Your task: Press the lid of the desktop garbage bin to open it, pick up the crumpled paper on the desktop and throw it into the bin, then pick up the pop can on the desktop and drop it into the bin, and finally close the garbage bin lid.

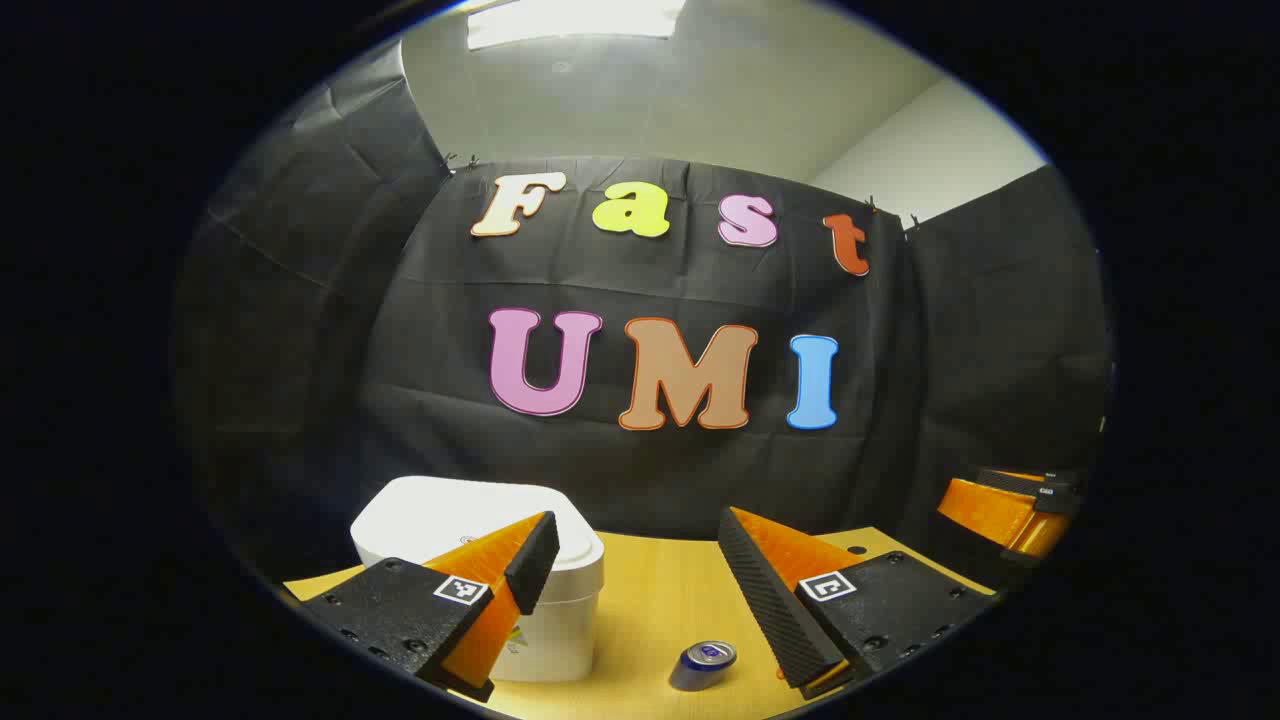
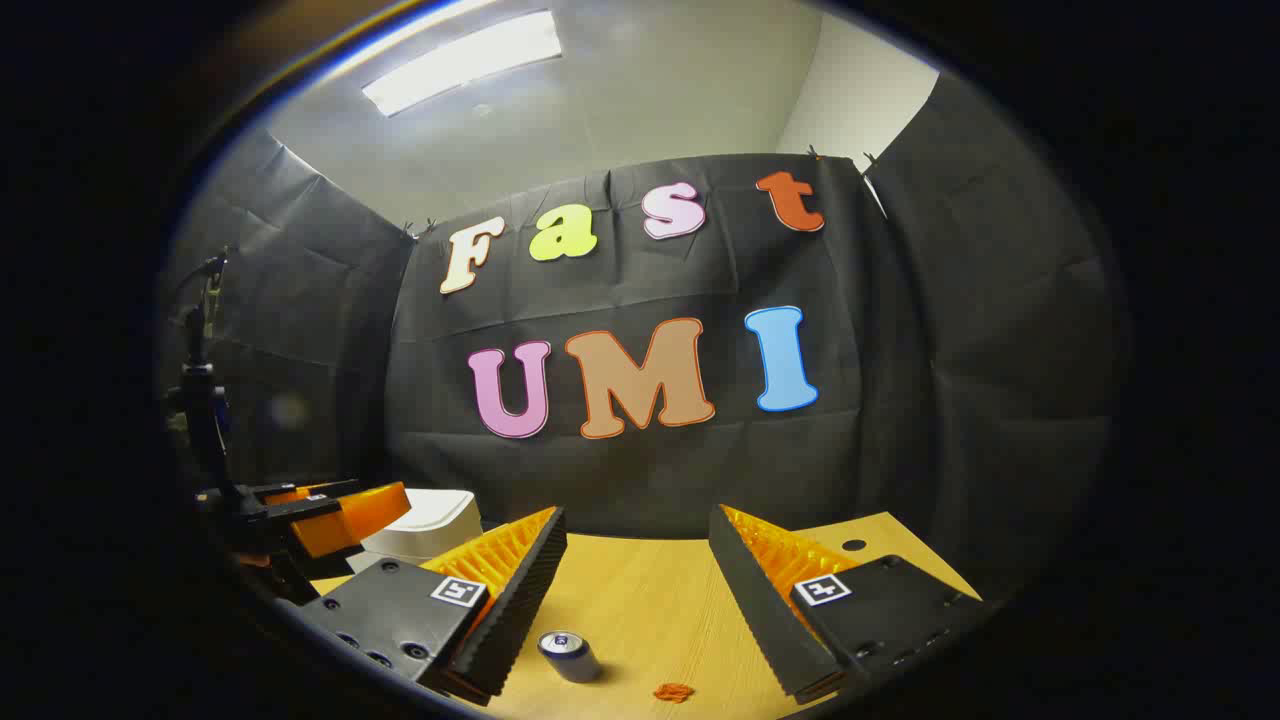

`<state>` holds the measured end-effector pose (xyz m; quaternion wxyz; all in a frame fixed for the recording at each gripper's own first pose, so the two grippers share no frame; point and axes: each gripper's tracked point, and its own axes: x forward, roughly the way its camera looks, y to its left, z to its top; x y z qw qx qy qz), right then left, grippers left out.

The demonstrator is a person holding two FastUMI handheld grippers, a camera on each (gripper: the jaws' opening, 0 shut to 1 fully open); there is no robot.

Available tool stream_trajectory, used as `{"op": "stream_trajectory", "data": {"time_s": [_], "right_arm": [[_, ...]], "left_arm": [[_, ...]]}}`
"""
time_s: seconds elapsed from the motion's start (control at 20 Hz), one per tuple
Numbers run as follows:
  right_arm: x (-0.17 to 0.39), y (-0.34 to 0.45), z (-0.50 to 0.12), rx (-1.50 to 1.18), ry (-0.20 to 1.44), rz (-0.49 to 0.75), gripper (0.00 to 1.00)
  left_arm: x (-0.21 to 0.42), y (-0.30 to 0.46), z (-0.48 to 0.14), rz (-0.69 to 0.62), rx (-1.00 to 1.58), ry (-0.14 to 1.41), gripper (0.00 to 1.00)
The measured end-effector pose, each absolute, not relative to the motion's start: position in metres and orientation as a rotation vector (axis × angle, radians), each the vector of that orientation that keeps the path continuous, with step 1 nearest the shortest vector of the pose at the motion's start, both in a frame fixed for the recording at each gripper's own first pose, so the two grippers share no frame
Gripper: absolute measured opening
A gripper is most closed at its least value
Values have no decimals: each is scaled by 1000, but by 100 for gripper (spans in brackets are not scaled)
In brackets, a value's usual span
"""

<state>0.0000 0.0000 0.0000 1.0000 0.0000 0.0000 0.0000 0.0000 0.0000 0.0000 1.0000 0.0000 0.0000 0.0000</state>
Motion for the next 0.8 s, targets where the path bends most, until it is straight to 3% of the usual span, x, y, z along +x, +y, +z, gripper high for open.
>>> {"op": "stream_trajectory", "data": {"time_s": [0.25,0.3,0.8], "right_arm": [[-5,12,-5,2,0,-4,96],[-8,13,-5,0,0,-5,96],[-18,-14,7,9,-39,-85,95]], "left_arm": [[12,-18,10,-91,29,-34,99],[15,-21,11,-101,56,-36,96],[20,-31,20,-130,17,-58,96]]}}
